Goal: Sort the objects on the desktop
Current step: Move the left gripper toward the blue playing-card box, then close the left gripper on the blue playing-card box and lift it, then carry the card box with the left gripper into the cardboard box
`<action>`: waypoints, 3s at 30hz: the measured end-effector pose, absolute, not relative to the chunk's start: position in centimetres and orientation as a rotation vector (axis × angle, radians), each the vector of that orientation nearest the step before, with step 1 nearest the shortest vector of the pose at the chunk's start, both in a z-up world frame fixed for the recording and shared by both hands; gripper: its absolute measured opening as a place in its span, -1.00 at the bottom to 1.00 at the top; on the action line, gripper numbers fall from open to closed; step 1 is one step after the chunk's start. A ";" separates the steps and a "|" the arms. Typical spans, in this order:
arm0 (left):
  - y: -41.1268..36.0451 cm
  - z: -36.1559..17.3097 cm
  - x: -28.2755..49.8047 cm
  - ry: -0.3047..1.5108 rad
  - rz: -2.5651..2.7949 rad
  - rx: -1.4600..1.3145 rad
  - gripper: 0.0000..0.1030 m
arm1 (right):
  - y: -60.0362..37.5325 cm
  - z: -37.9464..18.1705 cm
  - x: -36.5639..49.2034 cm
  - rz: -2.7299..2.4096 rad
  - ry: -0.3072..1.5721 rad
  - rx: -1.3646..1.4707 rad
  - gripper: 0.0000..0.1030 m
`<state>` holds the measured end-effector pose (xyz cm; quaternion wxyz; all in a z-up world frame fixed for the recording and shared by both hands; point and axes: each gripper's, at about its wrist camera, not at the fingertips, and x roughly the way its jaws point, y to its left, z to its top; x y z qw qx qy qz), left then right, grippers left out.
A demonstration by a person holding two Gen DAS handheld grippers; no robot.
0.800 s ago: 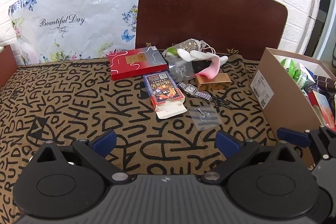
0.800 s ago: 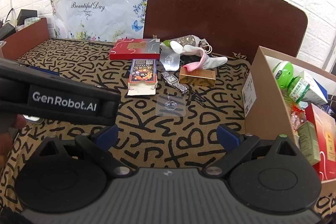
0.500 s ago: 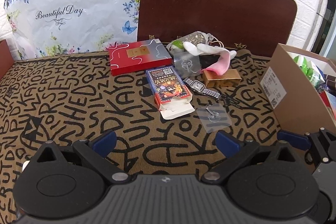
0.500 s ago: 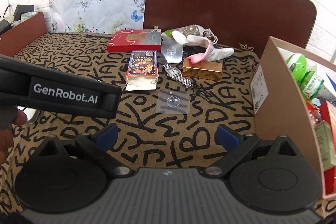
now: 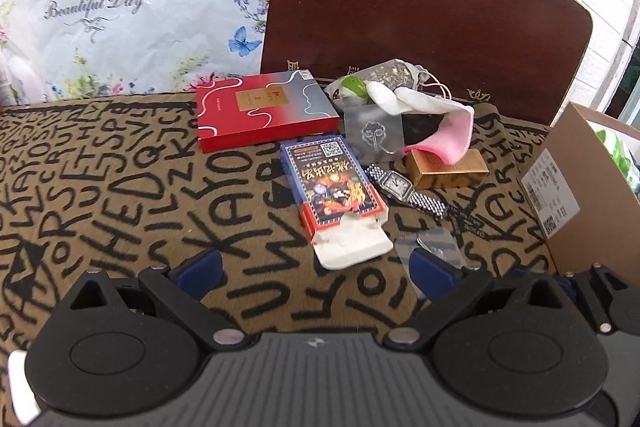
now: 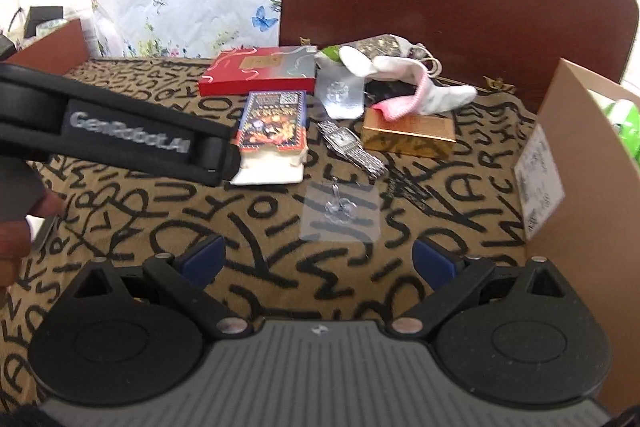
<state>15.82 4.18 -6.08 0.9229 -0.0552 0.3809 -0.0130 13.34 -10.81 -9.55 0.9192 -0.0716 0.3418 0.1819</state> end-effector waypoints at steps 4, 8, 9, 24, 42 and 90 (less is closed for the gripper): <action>4.5 -6.7 17.5 0.801 -0.048 -0.121 0.97 | -10.0 -10.1 14.6 0.399 0.674 -0.157 0.89; 5.0 -7.3 19.0 0.824 -0.072 -0.127 0.83 | -9.3 -10.6 15.8 0.428 0.654 -0.159 0.87; 5.1 -7.5 19.3 0.830 -0.077 -0.131 0.83 | -9.0 -10.7 16.1 0.438 0.648 -0.159 0.87; 6.1 -9.3 24.1 0.874 -0.150 -0.195 0.56 | -6.5 -12.3 19.3 0.483 0.594 -0.209 0.53; 6.0 -9.5 24.9 0.864 -0.199 -0.230 0.19 | -5.8 -12.8 20.0 0.513 0.588 -0.205 0.23; -15.2 3.5 9.8 0.623 -0.495 -0.069 -0.13 | -24.7 -0.3 2.8 0.201 0.363 -0.115 0.16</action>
